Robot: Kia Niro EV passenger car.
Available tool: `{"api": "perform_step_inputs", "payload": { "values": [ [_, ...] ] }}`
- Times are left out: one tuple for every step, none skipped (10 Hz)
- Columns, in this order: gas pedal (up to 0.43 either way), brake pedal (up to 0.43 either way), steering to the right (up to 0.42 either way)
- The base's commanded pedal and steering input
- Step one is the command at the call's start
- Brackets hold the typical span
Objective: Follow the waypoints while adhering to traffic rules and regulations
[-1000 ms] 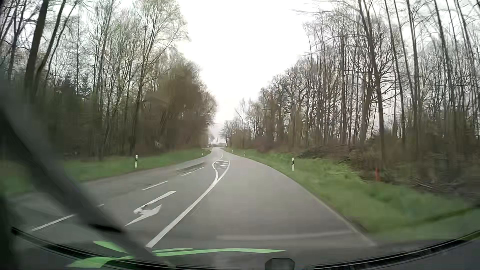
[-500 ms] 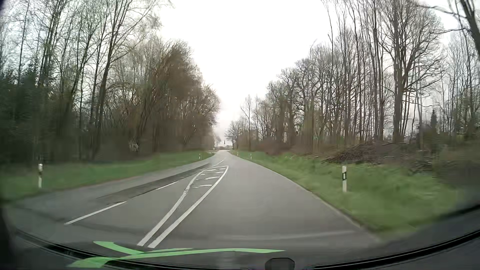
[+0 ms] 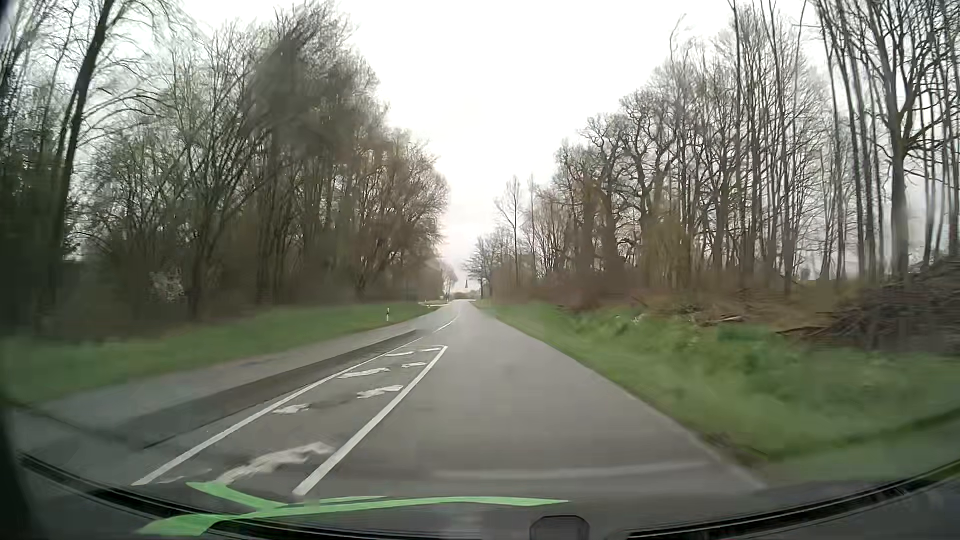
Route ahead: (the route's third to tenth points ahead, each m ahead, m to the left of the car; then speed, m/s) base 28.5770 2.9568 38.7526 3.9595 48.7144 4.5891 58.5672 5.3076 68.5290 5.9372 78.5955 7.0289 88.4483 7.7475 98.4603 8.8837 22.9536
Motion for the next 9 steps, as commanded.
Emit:
{"api": "perform_step_inputs", "payload": {
  "values": [
    [0.197, 0.0, -0.018],
    [0.157, 0.0, -0.018],
    [0.157, 0.0, -0.017],
    [0.157, 0.0, -0.018],
    [0.157, 0.0, -0.016],
    [0.157, 0.0, -0.014],
    [0.157, 0.0, -0.012],
    [0.15, 0.0, -0.011],
    [0.138, 0.0, -0.011]
  ]
}}
